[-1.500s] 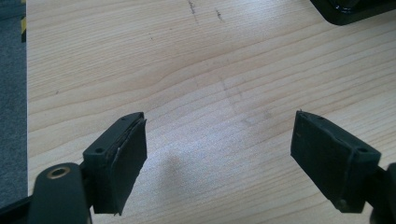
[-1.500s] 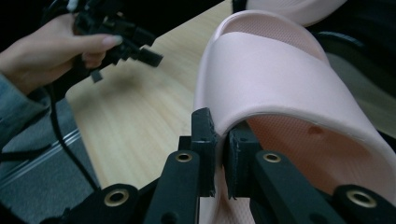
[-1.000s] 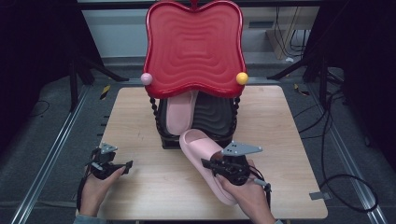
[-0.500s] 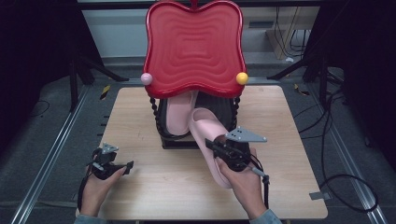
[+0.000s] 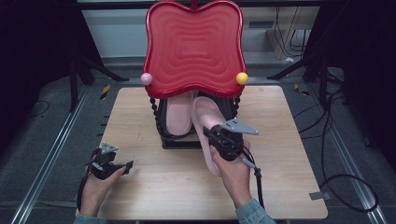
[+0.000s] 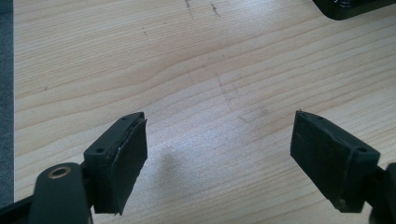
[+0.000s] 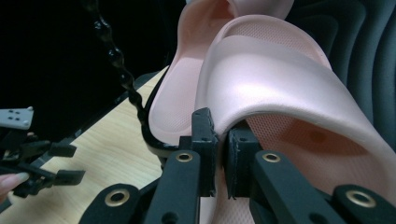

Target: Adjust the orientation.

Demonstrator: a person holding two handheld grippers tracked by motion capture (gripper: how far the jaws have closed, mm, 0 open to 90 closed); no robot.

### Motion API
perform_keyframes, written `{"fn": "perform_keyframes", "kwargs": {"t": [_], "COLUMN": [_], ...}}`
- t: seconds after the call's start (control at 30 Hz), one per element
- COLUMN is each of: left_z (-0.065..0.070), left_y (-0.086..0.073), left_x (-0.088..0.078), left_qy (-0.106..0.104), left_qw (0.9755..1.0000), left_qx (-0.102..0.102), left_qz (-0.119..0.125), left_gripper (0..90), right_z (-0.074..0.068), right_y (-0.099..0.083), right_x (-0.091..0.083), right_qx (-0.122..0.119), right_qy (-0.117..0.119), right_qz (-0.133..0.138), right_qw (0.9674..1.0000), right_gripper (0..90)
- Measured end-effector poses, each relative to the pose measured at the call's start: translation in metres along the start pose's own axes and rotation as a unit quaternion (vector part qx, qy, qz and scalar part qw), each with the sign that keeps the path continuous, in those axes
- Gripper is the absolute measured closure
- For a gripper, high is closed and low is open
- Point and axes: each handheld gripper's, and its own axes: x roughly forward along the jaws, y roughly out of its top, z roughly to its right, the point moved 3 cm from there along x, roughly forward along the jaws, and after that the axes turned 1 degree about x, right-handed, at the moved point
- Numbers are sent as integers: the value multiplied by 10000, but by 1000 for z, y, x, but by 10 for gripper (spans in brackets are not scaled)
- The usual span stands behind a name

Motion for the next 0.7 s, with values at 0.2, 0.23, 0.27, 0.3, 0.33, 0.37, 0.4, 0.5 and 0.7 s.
{"fn": "perform_keyframes", "kwargs": {"t": [0.2, 0.23, 0.27, 0.3, 0.33, 0.37, 0.4, 0.5, 0.7], "left_z": [-1, -1, -1, -2, -2, -2, -1, -1, 0], "left_y": [0, 0, 0, 0, 0, 0, 0, 1, 0], "left_x": [-1, -1, -1, -1, -1, -1, -1, -1, 0], "left_qy": [7, 3, 5, 7, 5, 3, 2, 4, -14], "left_qw": [10000, 10000, 10000, 10000, 10000, 10000, 10000, 10000, 10000], "left_qx": [4, -1, -17, -22, -24, -20, -16, -12, -9], "left_qz": [13, 12, 14, 13, 13, 15, 17, 16, 11], "left_gripper": [184, 184, 184, 184, 184, 184, 184, 184, 184], "right_z": [0, 1, 1, 1, 1, 2, 2, 4, 7], "right_y": [2, 3, 3, 3, 3, 3, 4, 5, 10], "right_x": [8, 9, 9, 10, 11, 12, 13, 17, 31], "right_qx": [39, 75, 68, 74, 90, 112, 118, 158, 226], "right_qy": [-123, -172, -191, -211, -225, -246, -257, -338, -583], "right_qz": [1, 5, 12, 13, 13, 15, 20, 17, 69], "right_qw": [9999, 9998, 9998, 9997, 9997, 9996, 9996, 9993, 9980], "right_gripper": [842, 843, 843, 842, 842, 842, 842, 842, 841]}}
